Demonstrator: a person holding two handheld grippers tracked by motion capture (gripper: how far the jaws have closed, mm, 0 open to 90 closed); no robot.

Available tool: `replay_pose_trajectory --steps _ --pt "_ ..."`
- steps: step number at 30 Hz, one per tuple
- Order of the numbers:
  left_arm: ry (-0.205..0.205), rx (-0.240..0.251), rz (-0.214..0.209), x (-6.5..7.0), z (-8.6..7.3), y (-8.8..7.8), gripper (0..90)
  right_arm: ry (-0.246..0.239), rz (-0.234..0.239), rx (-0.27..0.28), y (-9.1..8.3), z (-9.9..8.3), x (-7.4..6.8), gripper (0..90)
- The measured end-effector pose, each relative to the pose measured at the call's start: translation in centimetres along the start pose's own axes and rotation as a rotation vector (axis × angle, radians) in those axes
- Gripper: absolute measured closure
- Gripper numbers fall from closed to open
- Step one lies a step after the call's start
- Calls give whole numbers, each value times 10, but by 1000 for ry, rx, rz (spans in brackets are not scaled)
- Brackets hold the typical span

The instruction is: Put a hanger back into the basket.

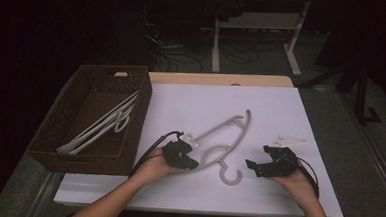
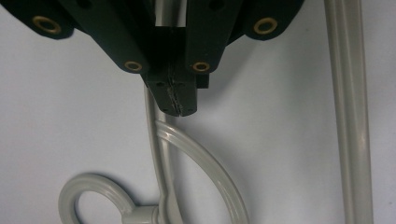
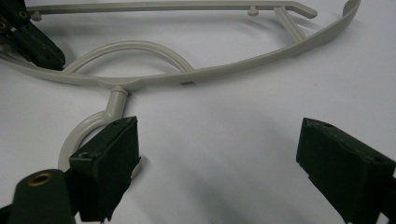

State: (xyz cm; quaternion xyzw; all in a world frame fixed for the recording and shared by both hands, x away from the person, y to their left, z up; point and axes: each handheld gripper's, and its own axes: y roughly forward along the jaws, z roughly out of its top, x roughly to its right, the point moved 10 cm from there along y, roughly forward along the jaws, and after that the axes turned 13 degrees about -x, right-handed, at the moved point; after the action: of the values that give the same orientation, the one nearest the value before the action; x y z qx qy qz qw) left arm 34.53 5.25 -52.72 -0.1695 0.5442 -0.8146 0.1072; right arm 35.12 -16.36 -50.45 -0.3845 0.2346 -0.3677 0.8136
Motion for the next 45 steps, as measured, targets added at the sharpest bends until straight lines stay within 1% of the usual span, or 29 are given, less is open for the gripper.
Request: replay_pose_trajectory --steps 1,3,6,10,12,14,16,20,22,23,26,28,30,31,33,35,39,41,43,45 --pt "-7 9 0 -1 0 0 889 0 0 0 0 0 0 128" --pt "-20 26 9 -5 1 -3 823 -2 3 1 0 1 -1 129" --pt "-36 64 8 -8 3 -13 736 7 12 1 -2 4 -1 133" --pt "-42 119 11 -7 0 -29 595 10 27 -21 -2 10 1 132" --pt "-45 146 1 -3 -4 -37 536 10 43 -30 -2 16 3 135" --pt "-40 172 -1 1 -9 -42 478 13 36 -35 -1 23 6 198" --pt "-40 187 -6 5 -13 -45 438 18 38 -38 1 32 8 271" --pt "-26 199 -9 11 -18 -46 370 27 36 -33 8 55 14 437" --pt "-17 212 -12 13 -16 -45 351 23 29 -41 14 68 17 509" --pt "-14 213 -13 14 -16 -45 336 17 20 -46 17 74 19 551" --pt "-6 216 -16 17 -13 -43 293 11 19 -64 28 92 22 661" --pt "0 216 -11 17 -13 -43 281 5 15 -76 35 103 26 731" --pt "2 219 -14 18 -12 -42 270 8 9 -91 43 112 30 801" --pt "3 220 -12 18 -12 -42 267 3 14 -96 47 117 32 831" --pt "9 222 -14 18 -11 -42 265 1 0 -117 55 123 37 878" --pt "12 223 -12 19 -11 -41 265 -2 -17 -140 65 128 42 888" --pt "14 221 -11 19 -10 -39 265 3 -55 -169 81 136 52 889" --pt "16 222 -11 20 -9 -39 265 12 -51 -181 88 137 54 889" --pt "20 222 -10 21 -9 -40 265 17 -62 -208 93 137 56 889" --pt "21 225 -9 22 -8 -40 265 7 -72 -224 98 137 58 890"
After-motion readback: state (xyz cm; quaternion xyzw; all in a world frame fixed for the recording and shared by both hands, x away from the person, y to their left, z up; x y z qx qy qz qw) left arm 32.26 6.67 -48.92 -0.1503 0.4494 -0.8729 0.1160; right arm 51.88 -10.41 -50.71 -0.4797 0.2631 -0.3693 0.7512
